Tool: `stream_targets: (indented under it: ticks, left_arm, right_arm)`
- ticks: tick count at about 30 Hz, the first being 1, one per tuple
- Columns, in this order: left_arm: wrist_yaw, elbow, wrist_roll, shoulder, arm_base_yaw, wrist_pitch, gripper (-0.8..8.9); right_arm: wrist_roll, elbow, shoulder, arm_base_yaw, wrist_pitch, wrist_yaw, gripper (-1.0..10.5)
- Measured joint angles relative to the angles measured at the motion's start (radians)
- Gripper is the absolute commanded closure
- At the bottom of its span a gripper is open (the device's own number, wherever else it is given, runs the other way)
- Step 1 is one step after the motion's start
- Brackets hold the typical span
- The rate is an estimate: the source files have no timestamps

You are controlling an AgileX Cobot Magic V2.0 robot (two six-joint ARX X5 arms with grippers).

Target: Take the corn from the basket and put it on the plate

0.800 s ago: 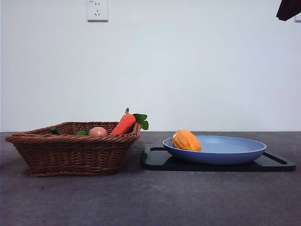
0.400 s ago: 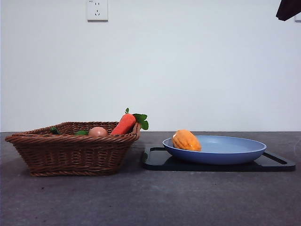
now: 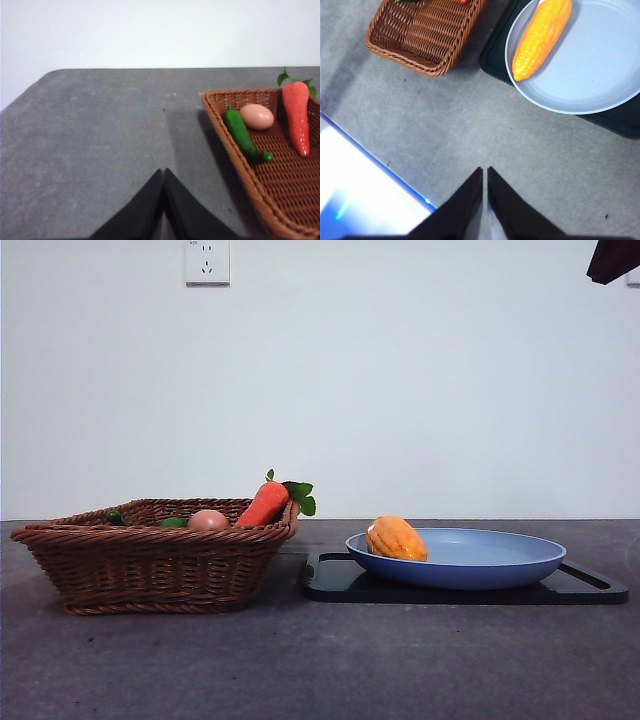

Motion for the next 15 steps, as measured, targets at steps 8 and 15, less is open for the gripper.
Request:
stream_targets:
  ticks: [8,15]
  left_arm:
    - [0.000,-0.068,-0.024,-0.071,0.000,-0.022,8.10]
    - [0.000,-0.068,-0.056,-0.094,0.000,-0.065,8.10]
  right_arm:
    - [0.000,0.000,0.000,0.000,0.000,0.000,9.4]
    - [0.000,0.000,0.000,0.000,0.008,0.000,9.4]
